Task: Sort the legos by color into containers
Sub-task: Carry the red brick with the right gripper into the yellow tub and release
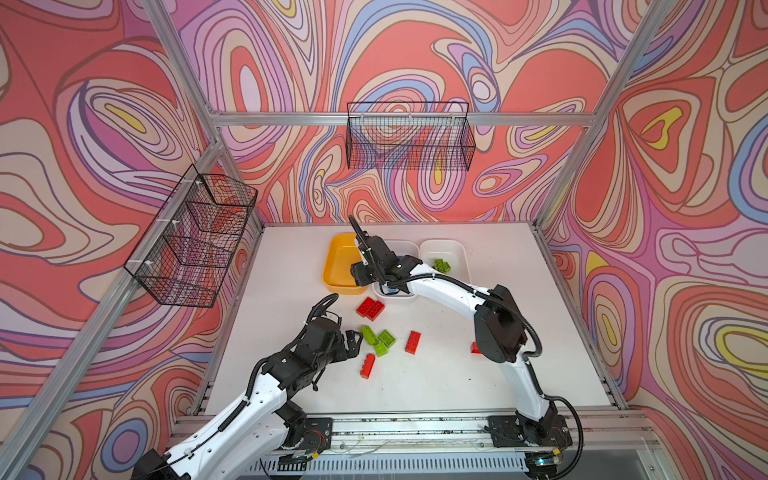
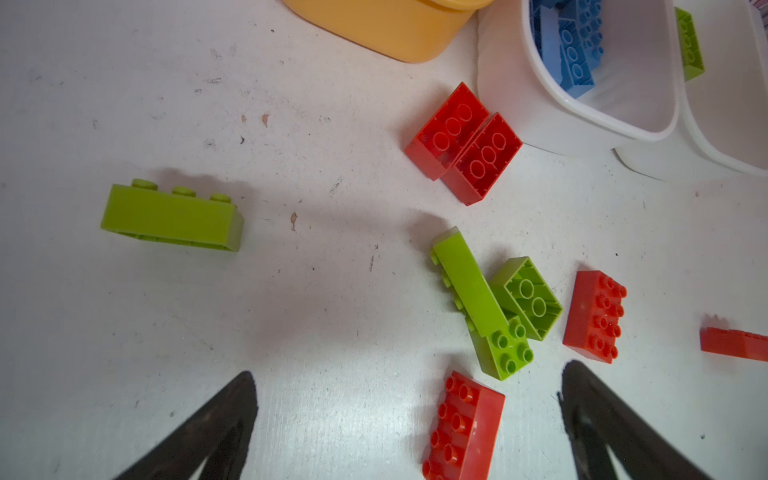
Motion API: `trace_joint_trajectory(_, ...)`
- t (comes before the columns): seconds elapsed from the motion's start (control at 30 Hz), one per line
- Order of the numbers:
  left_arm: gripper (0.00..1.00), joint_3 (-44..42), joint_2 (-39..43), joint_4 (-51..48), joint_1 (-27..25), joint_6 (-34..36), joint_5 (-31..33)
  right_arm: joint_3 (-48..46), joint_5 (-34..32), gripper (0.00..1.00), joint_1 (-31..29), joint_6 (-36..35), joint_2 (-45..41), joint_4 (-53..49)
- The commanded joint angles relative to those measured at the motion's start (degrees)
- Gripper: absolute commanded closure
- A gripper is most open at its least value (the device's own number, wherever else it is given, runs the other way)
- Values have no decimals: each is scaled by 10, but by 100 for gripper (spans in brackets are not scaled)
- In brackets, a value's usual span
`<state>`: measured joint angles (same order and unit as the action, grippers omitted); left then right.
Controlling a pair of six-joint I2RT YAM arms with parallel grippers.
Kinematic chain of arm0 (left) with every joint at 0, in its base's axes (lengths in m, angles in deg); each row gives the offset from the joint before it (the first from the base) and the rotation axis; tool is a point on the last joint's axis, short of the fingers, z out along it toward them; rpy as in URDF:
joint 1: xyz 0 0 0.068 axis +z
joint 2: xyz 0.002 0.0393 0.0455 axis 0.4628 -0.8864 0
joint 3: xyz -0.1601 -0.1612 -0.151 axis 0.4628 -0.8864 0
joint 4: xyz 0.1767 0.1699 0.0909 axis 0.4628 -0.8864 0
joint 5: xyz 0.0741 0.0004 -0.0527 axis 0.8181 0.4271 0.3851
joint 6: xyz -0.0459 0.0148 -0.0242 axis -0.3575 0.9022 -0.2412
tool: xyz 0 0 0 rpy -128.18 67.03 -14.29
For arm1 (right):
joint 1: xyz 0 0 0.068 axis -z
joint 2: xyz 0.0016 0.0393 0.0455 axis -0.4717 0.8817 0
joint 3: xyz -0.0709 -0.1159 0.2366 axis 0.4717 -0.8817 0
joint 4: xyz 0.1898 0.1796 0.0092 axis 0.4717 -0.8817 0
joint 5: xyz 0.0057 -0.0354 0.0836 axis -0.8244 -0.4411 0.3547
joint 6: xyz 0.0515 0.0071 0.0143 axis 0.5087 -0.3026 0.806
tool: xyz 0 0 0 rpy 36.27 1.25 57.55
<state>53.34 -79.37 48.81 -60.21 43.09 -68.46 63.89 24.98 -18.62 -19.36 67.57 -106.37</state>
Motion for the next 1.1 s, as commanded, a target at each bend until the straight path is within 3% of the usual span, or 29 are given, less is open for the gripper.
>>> trace_joint_trajectory(0.0,0,-4,-13,-24,-2,-23,30,78,23,51,9,-39,57,-13)
trace_joint_trajectory(0.2,0,23,-46,-30,-1,-18,52,172,46,49,25,-42,142,-18)
trace_joint_trajectory(0.37,0,62,-82,-27,-2,-2,54,176,95,22,30,-42,132,7)
trace_joint_trajectory(0.53,0,91,-113,-18,-1,13,48,145,102,9,30,-47,60,19)
trace_joint_trajectory(0.63,0,105,-128,-6,-2,23,40,90,99,2,30,-45,0,31)
trace_joint_trajectory(0.8,0,131,-164,8,-2,50,31,-1,63,2,30,-36,-83,32)
trace_joint_trajectory(1.07,0,190,-286,48,-2,72,27,-318,-9,2,30,0,-314,74)
